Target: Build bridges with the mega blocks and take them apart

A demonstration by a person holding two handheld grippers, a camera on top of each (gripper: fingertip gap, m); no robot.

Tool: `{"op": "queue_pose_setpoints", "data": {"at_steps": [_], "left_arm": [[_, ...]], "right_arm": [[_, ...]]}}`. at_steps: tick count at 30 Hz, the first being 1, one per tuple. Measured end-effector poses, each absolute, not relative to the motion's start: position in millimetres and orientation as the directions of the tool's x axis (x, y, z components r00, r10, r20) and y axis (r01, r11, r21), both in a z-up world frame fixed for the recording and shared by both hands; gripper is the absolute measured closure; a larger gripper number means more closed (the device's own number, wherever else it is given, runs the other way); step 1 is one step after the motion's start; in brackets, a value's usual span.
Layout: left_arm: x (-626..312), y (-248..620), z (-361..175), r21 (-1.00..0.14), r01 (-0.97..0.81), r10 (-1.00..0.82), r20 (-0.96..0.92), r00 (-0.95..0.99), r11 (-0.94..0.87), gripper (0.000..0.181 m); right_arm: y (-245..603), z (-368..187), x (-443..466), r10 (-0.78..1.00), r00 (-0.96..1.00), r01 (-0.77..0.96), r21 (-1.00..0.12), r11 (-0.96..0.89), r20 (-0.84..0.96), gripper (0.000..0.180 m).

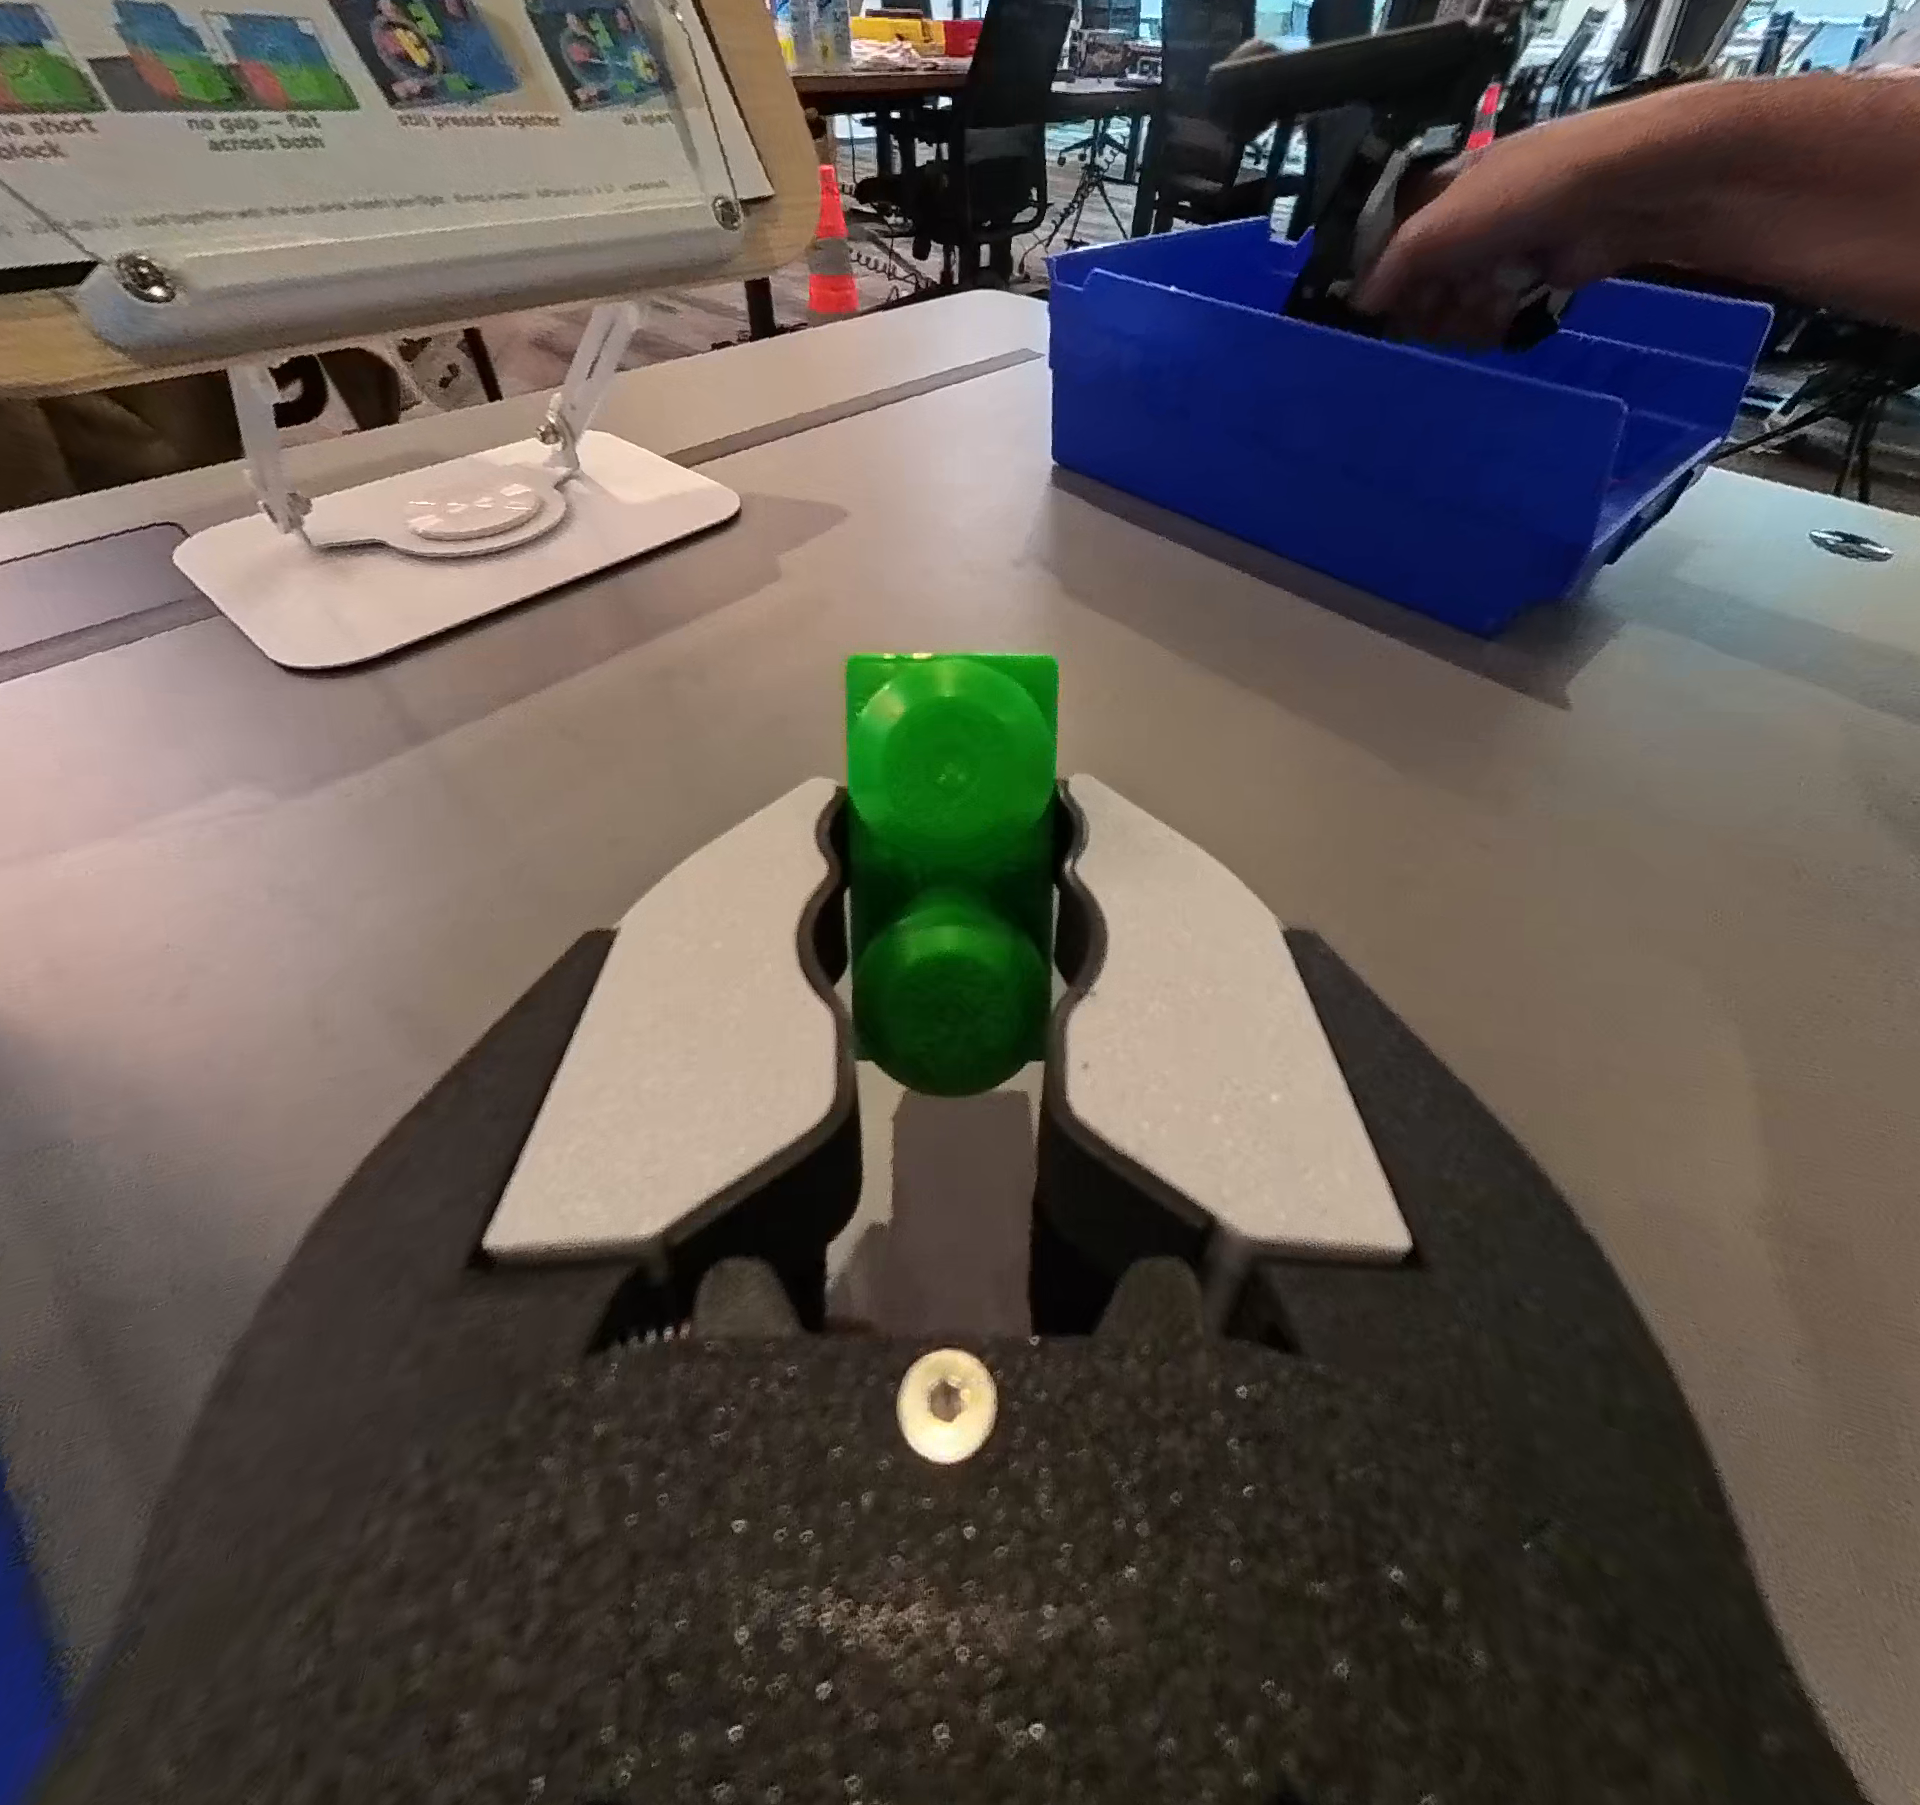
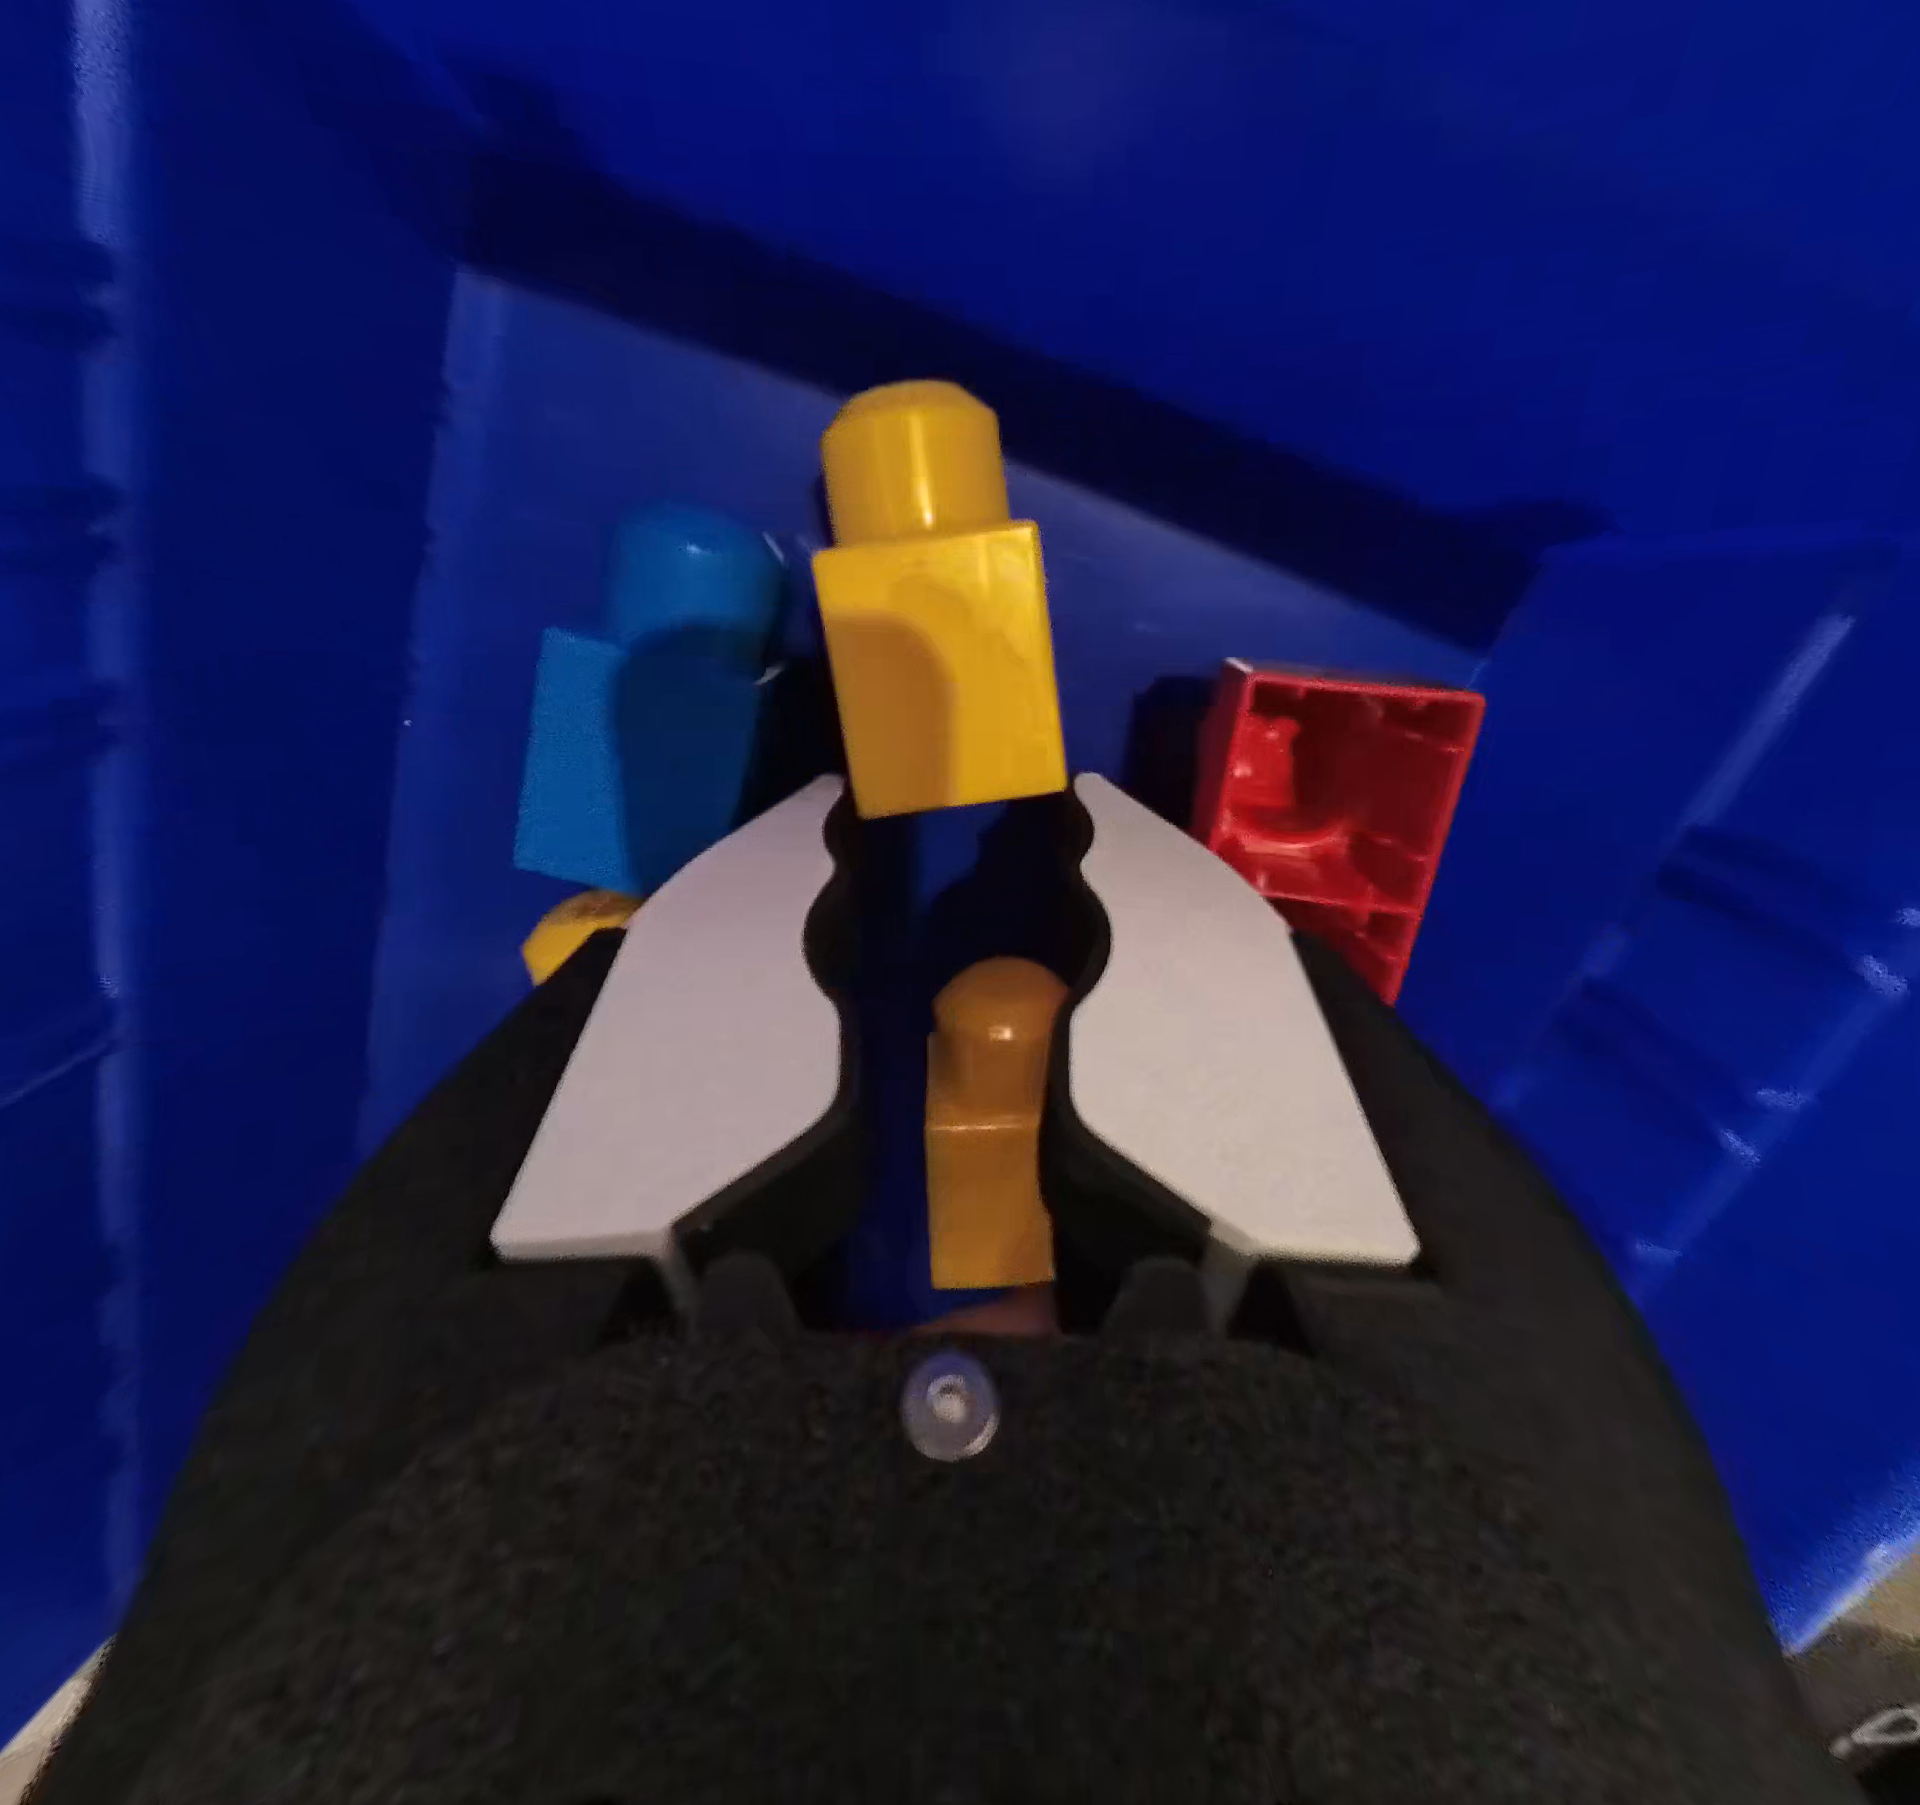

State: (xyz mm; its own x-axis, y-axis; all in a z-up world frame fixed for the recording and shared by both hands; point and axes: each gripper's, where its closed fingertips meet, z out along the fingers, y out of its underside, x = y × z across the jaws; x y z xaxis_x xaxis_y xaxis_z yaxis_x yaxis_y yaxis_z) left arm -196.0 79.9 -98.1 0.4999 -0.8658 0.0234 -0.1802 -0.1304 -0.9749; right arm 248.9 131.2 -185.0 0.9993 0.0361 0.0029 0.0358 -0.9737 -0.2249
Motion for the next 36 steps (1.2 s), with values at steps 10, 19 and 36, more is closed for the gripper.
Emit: {"op": "queue_pose_setpoints", "data": {"at_steps": [10,19,36], "left_arm": [[-196.3,78.9,-98.2,-0.975,-0.178,-0.87,0.032,0.493,-0.136,0.145],[-200.6,82.8,-97.5,-0.975,-0.166,-0.863,0.048,0.503,-0.15,0.146],[-207.6,89.7,-100.5,-0.972,-0.193,-0.836,0.007,0.549,-0.134,0.146]], "right_arm": [[127.8,-166.4,256.4,0.059,0.995,0.081,-0.295,-0.952,0.082,0.135],[81.0,11.0,74.5,0.305,0.952,0.112,-0.951,-0.287,0.02,0.124],[66.4,-102.9,-52.3,0.468,0.837,-0.142,-0.939,-0.315,-0.284,0.121]]}}
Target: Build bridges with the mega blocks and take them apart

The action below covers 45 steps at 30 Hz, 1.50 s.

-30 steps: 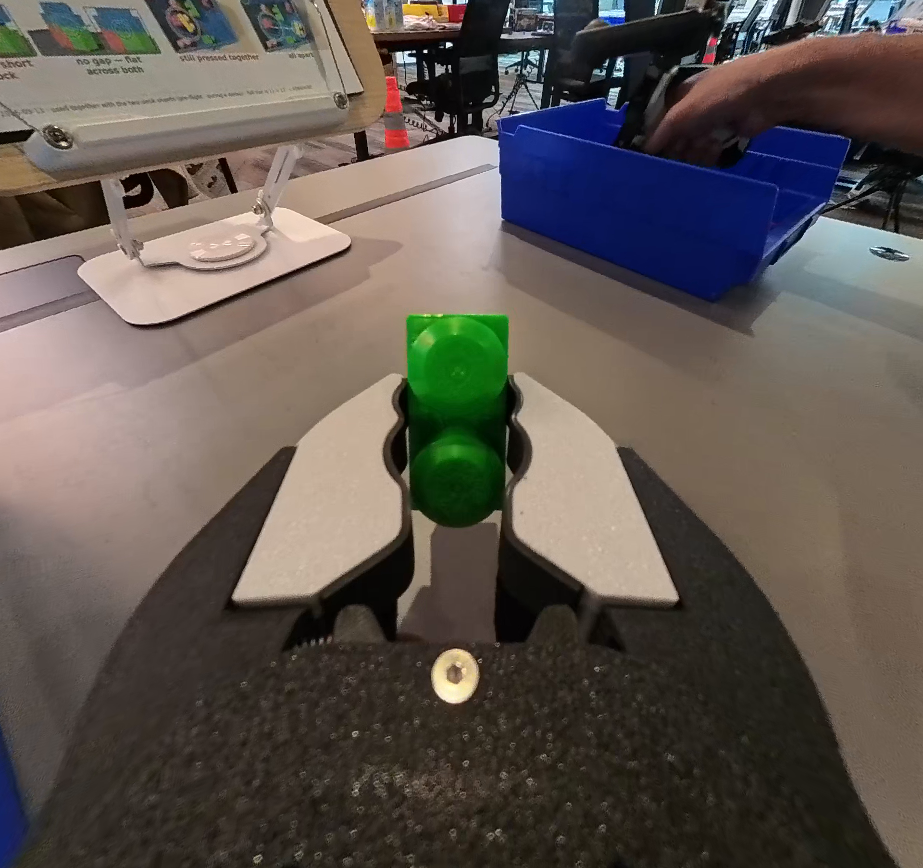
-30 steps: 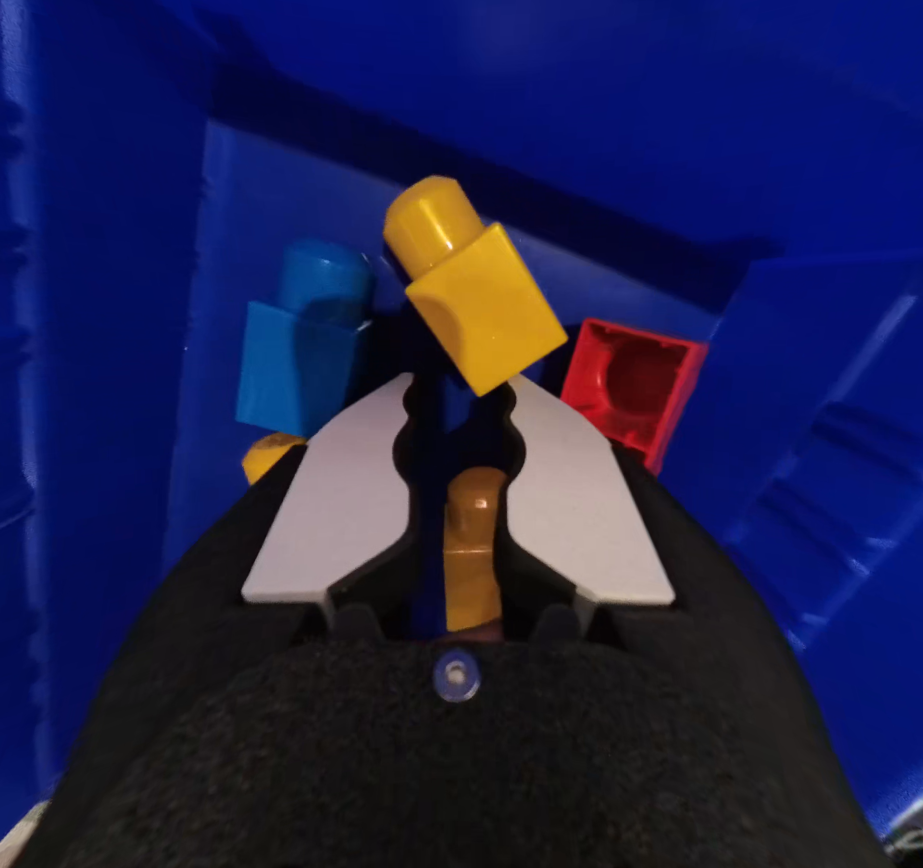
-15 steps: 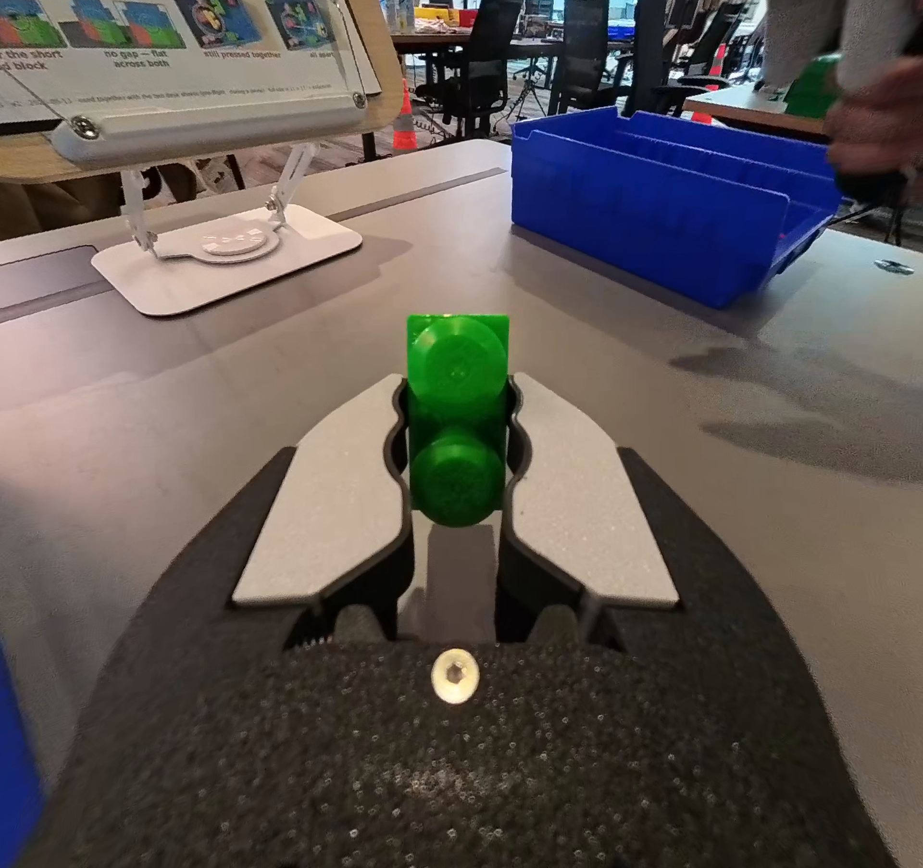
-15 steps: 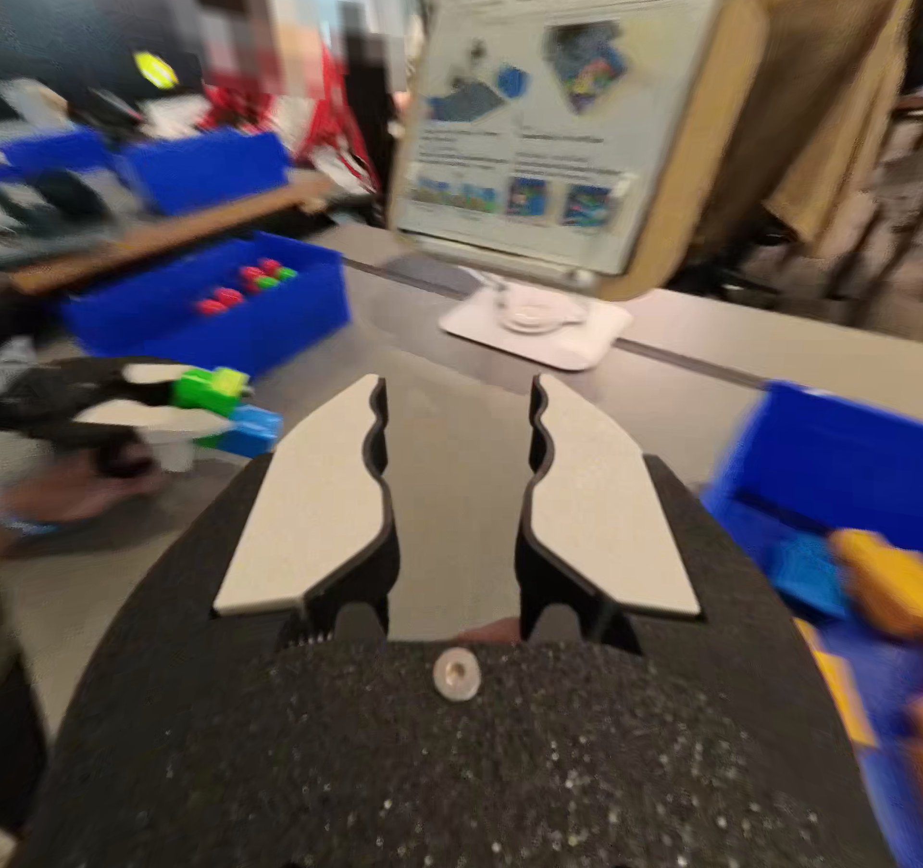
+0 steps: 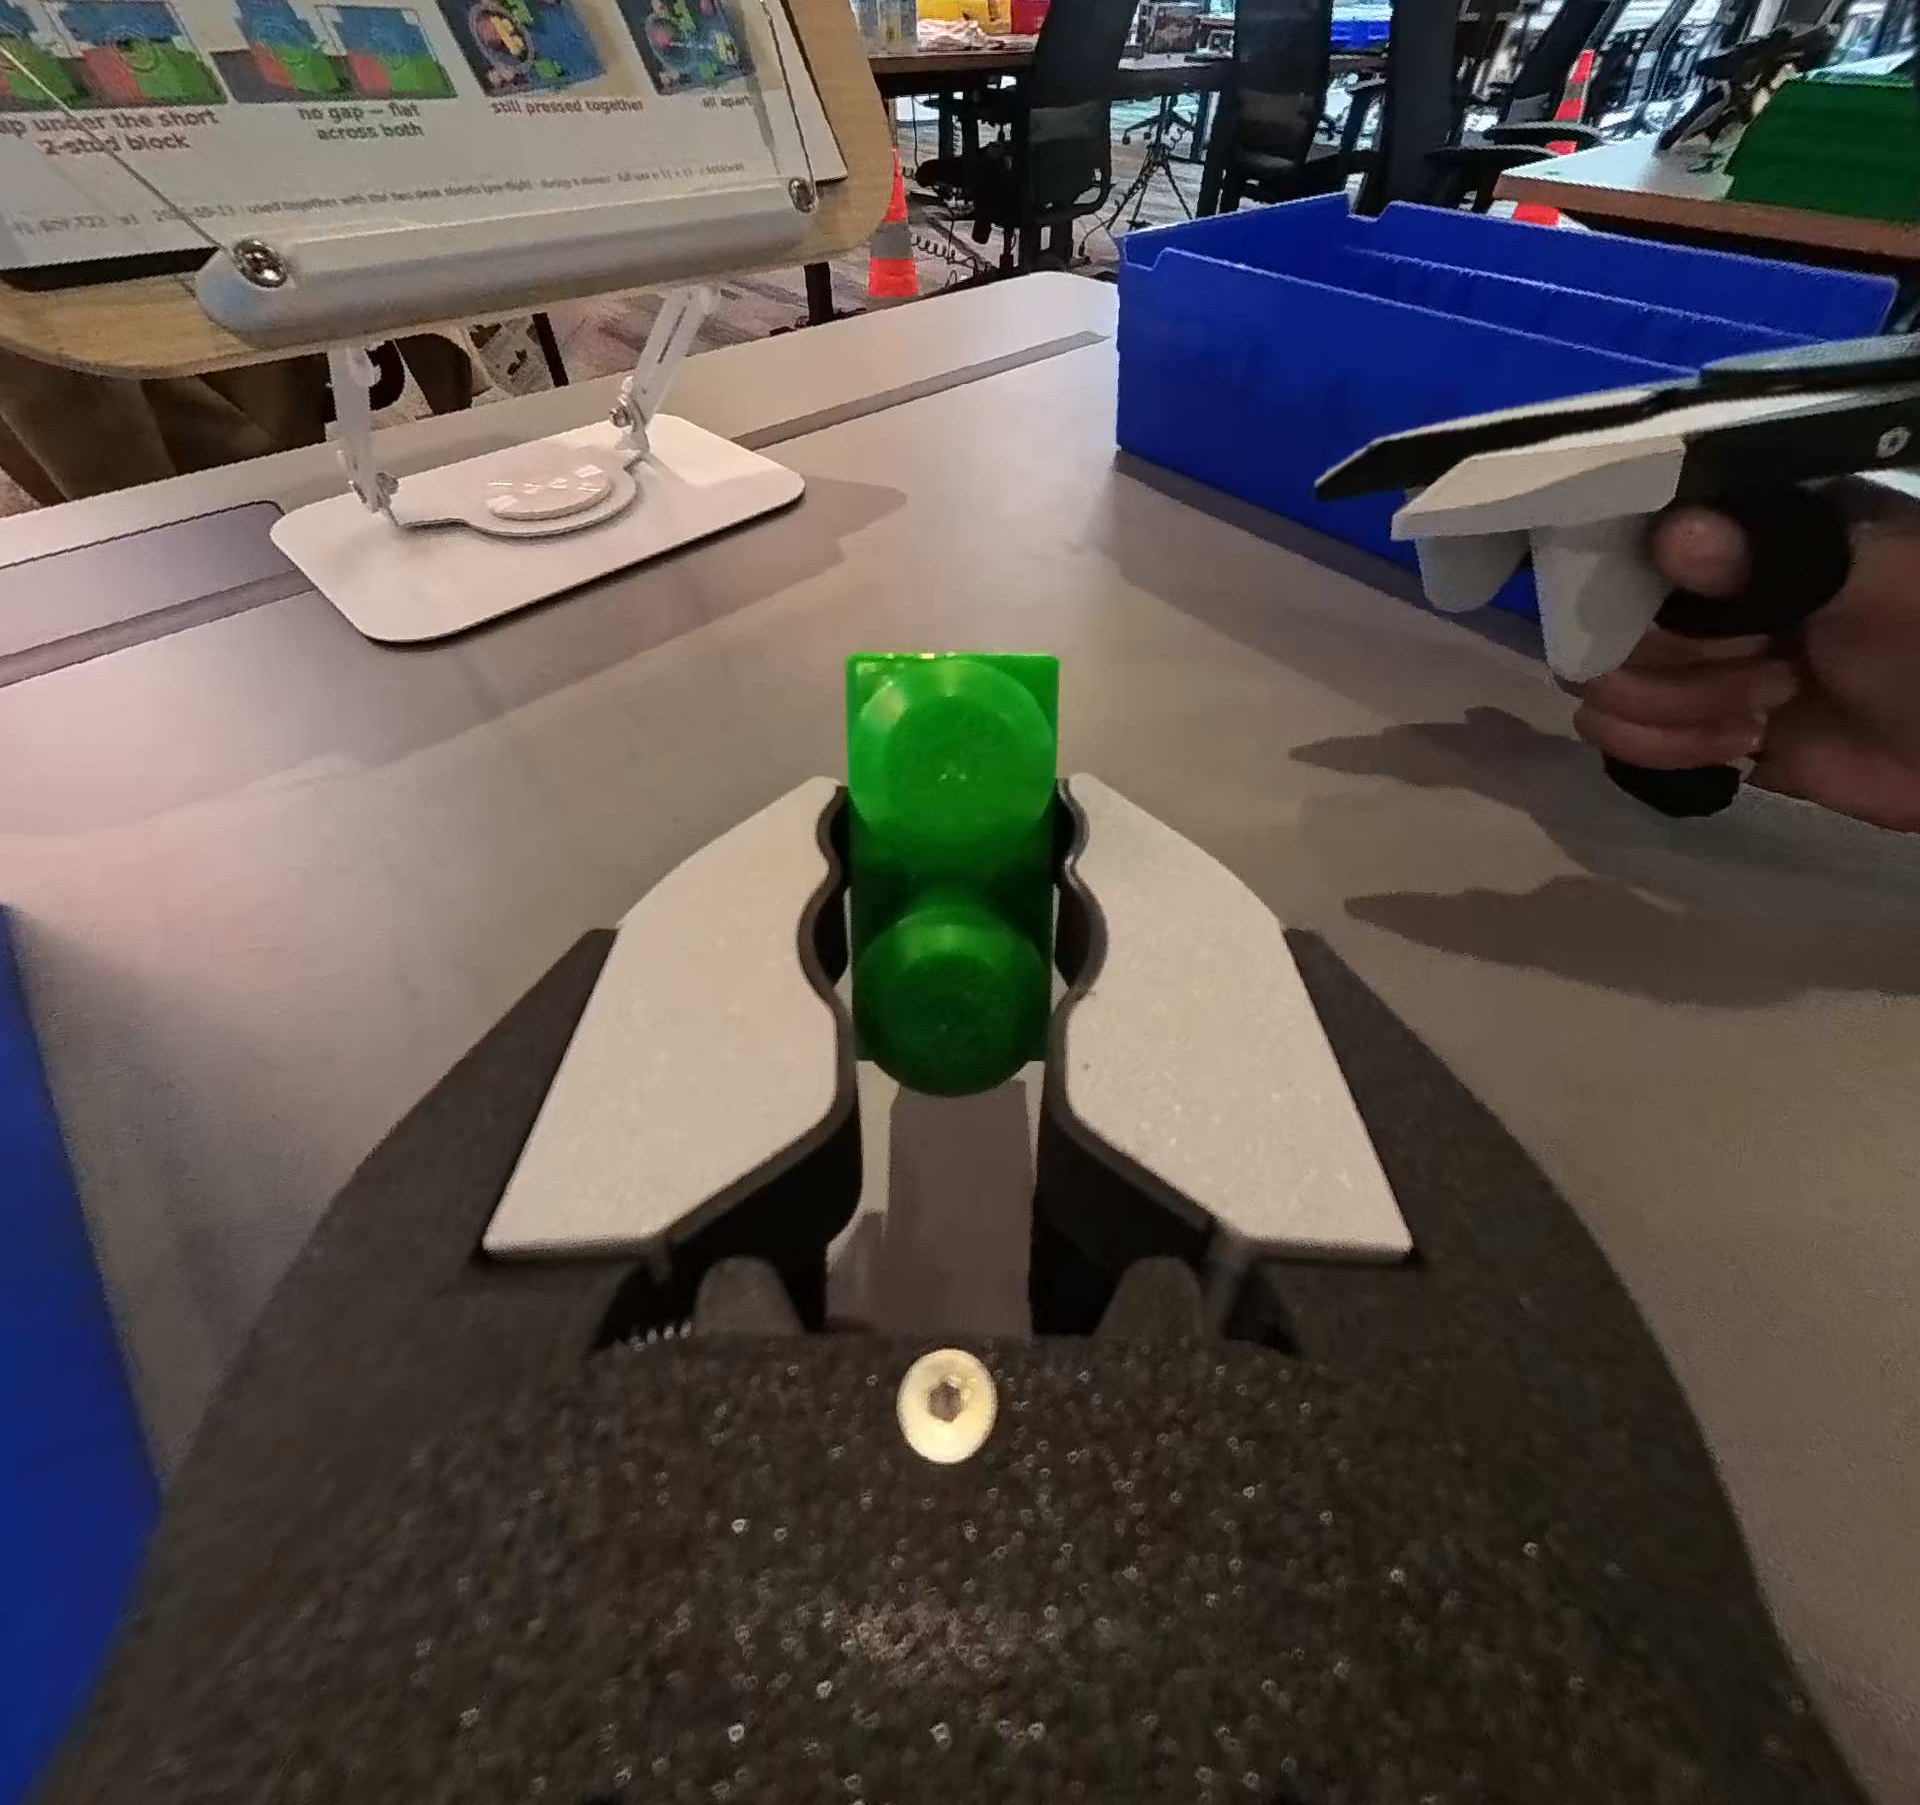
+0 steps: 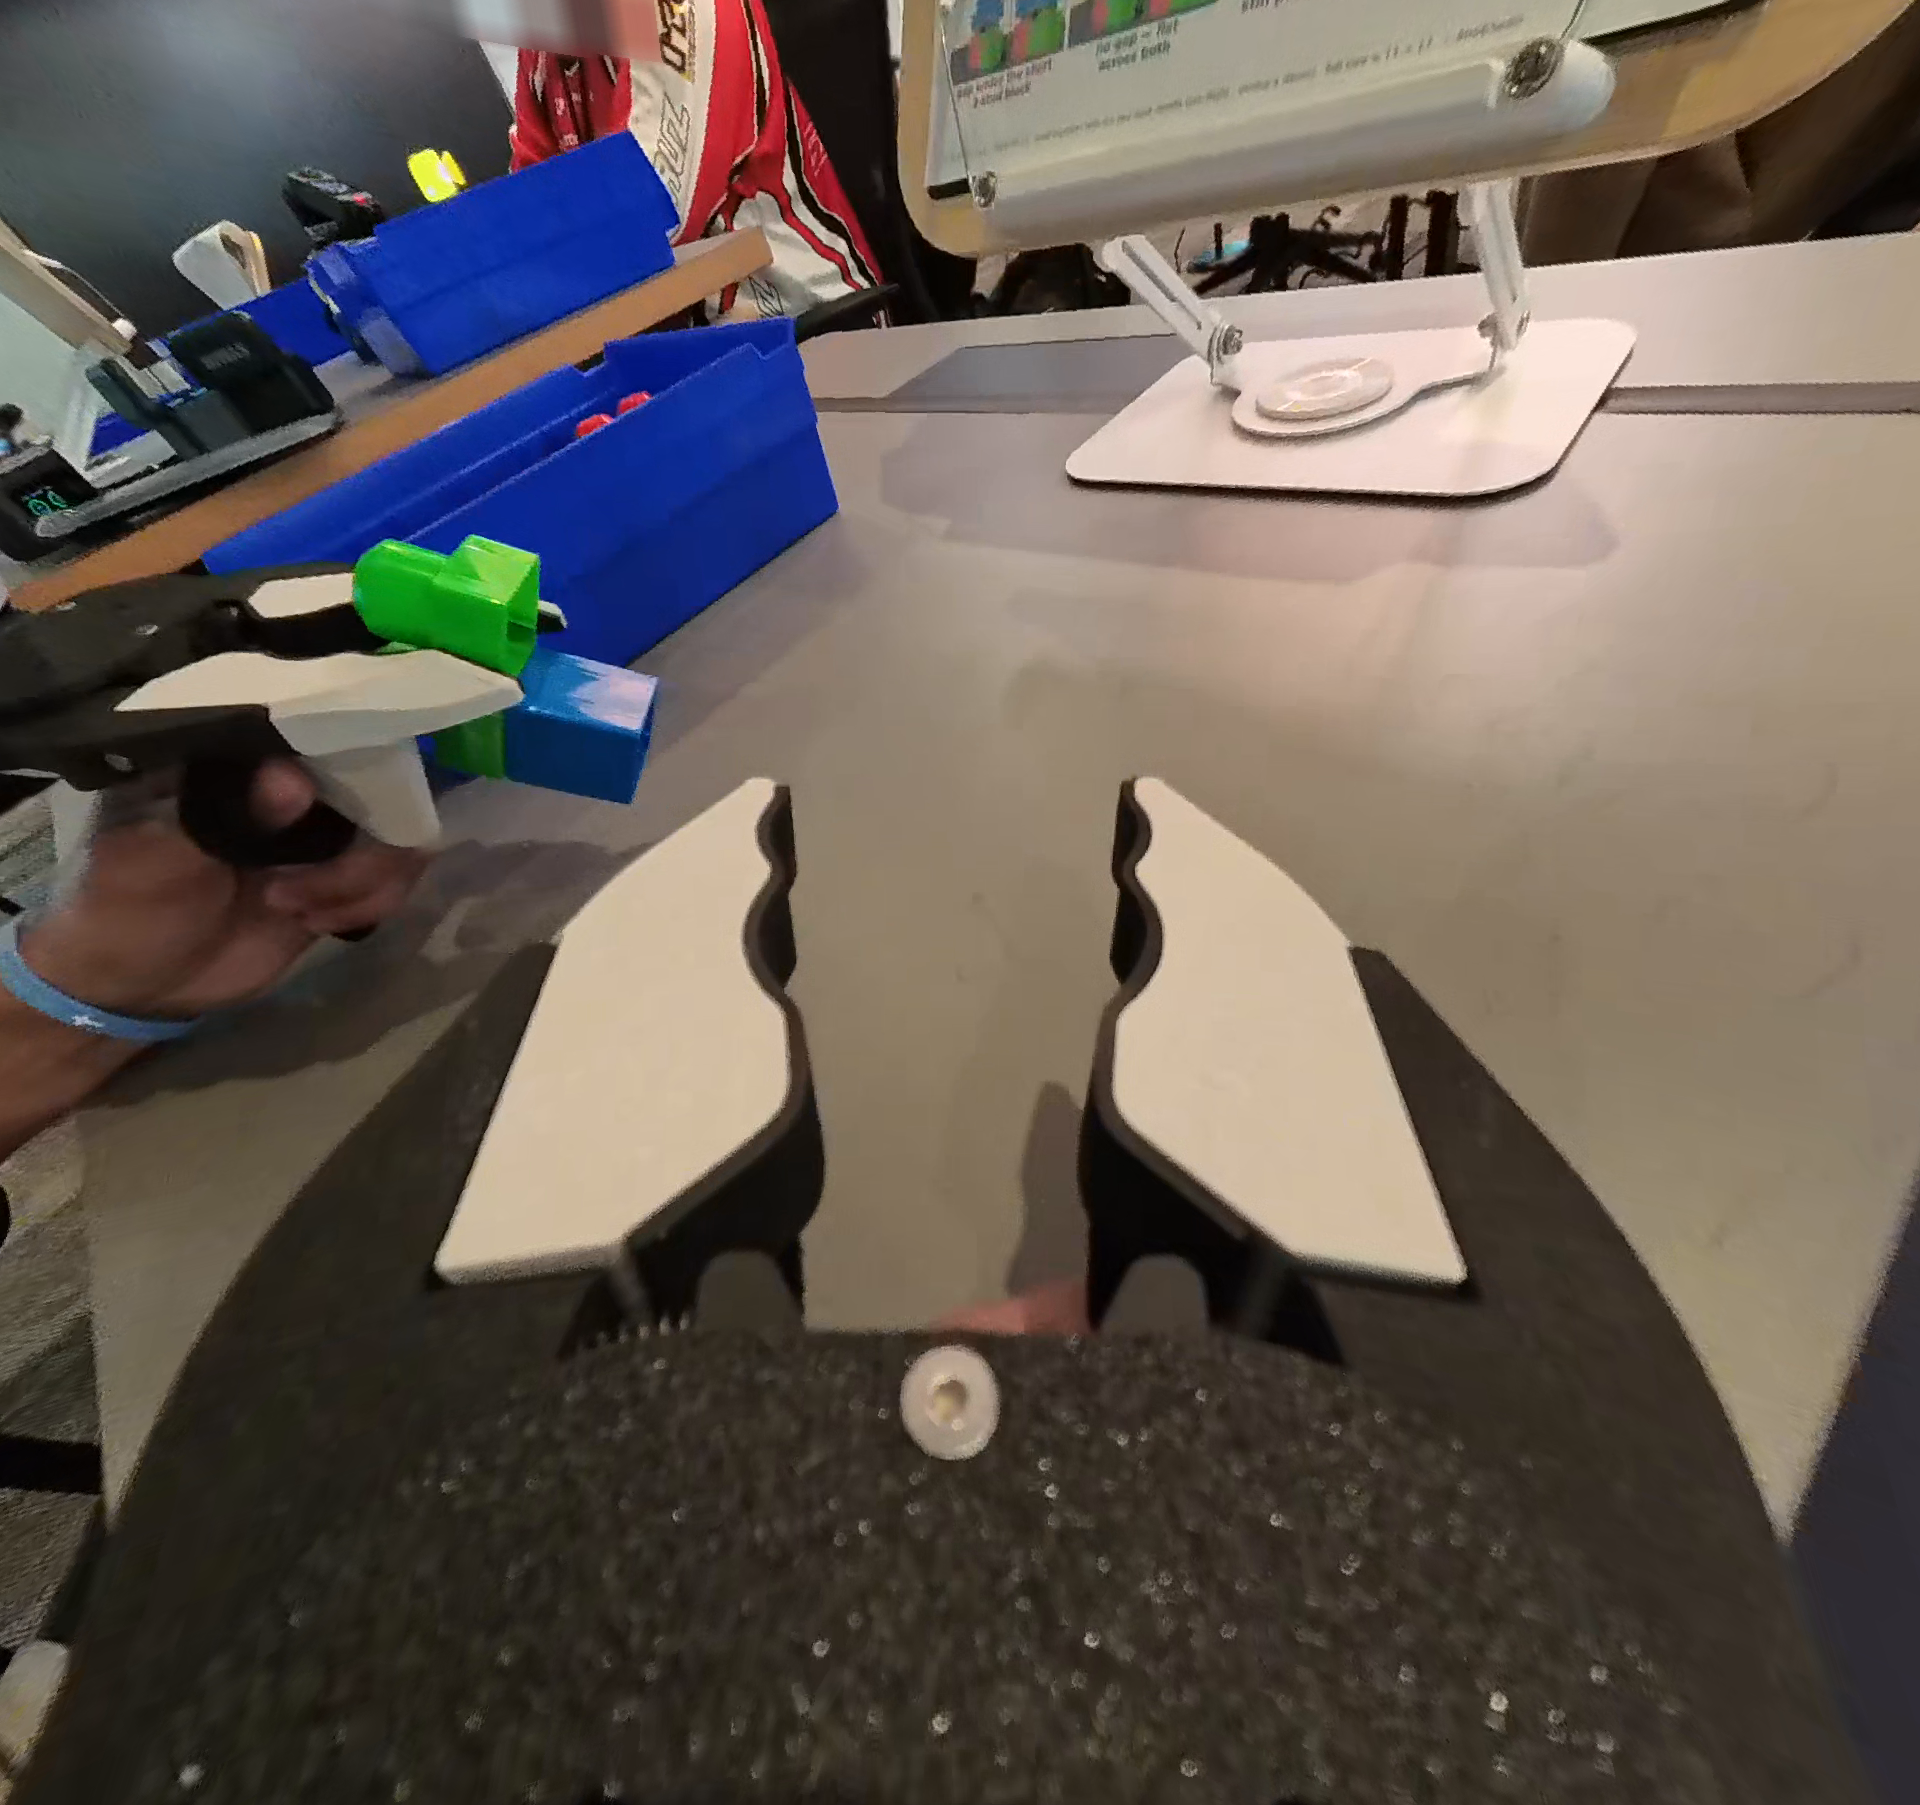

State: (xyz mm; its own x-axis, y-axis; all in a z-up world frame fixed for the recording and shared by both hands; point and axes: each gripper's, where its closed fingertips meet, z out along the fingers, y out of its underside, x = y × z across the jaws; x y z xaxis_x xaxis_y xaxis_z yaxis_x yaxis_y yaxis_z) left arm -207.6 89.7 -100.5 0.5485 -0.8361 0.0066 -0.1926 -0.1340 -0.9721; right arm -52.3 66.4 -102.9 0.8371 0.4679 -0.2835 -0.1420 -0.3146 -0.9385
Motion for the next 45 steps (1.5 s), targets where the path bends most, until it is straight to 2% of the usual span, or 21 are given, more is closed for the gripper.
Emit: {"op": "queue_pose_setpoints", "data": {"at_steps": [4,6,9,12,15,18,20,22,35,37,42,45], "left_arm": [[-208.8,89.4,-98.5,-0.972,-0.184,-0.841,0.022,0.541,-0.144,0.146],[-207.4,85.4,-89.8,-0.976,-0.168,-0.865,0.039,0.5,-0.14,0.146],[-195.9,56.6,-61.3,-0.976,-0.068,-0.95,0.184,0.252,-0.207,0.146],[-190.9,30.4,-32.5,-0.94,0.048,-0.941,0.338,0.006,-0.338,0.146],[-184.9,15.4,-23.9,-0.914,0.074,-0.914,0.389,-0.114,-0.399,0.146],[-177.6,11.0,-27.6,-0.9,0.073,-0.898,0.417,-0.137,-0.429,0.145],[-173.3,9.3,-33.0,-0.887,0.061,-0.882,0.445,-0.152,-0.458,0.145],[-170.9,9.3,-37.6,-0.876,0.061,-0.872,0.464,-0.156,-0.478,0.145],[-179.0,-5.8,-39.8,-0.929,-0.044,-0.911,0.37,-0.181,-0.368,0.145],[-192.8,5.6,-32.6,-0.925,-0.017,-0.911,0.377,-0.167,-0.38,0.145],[-209.4,45.5,-51.2,-0.964,-0.091,-0.965,0.239,0.11,-0.249,0.145],[-211.0,80.7,-75.6,-0.962,-0.169,-0.901,0.128,0.414,-0.214,0.145]], "right_arm": [[64.5,-99.4,-55.1,0.495,0.821,-0.142,-0.942,-0.305,-0.284,0.121],[59.2,-91.9,-67.4,0.567,0.769,-0.14,-0.943,-0.301,-0.295,0.122],[27.6,-71.7,-116.2,0.799,0.477,-0.12,-0.928,-0.353,-0.366,0.124],[5.9,-55.9,-150.2,0.873,0.271,-0.137,-0.914,-0.381,-0.405,0.123],[0.9,-50.6,-170.1,0.89,0.22,-0.18,-0.913,-0.365,-0.399,0.121],[0.6,-55.0,-179.8,0.888,0.223,-0.191,-0.911,-0.365,-0.403,0.121],[1.7,-58.7,-180.9,0.886,0.232,-0.19,-0.912,-0.364,-0.402,0.127],[3.4,-61.7,-179.2,0.885,0.249,-0.189,-0.916,-0.354,-0.393,0.143],[-10.7,-62.0,-172.2,0.922,0.214,-0.107,-0.946,-0.305,-0.321,0.144],[-8.3,-52.8,-153.8,0.919,0.215,-0.159,-0.94,-0.302,-0.331,0.144],[7.6,-43.5,-109.7,0.878,0.372,-0.177,-0.951,-0.252,-0.302,0.144],[33.7,-60.4,-90.3,0.753,0.592,-0.139,-0.957,-0.256,-0.288,0.144]]}}
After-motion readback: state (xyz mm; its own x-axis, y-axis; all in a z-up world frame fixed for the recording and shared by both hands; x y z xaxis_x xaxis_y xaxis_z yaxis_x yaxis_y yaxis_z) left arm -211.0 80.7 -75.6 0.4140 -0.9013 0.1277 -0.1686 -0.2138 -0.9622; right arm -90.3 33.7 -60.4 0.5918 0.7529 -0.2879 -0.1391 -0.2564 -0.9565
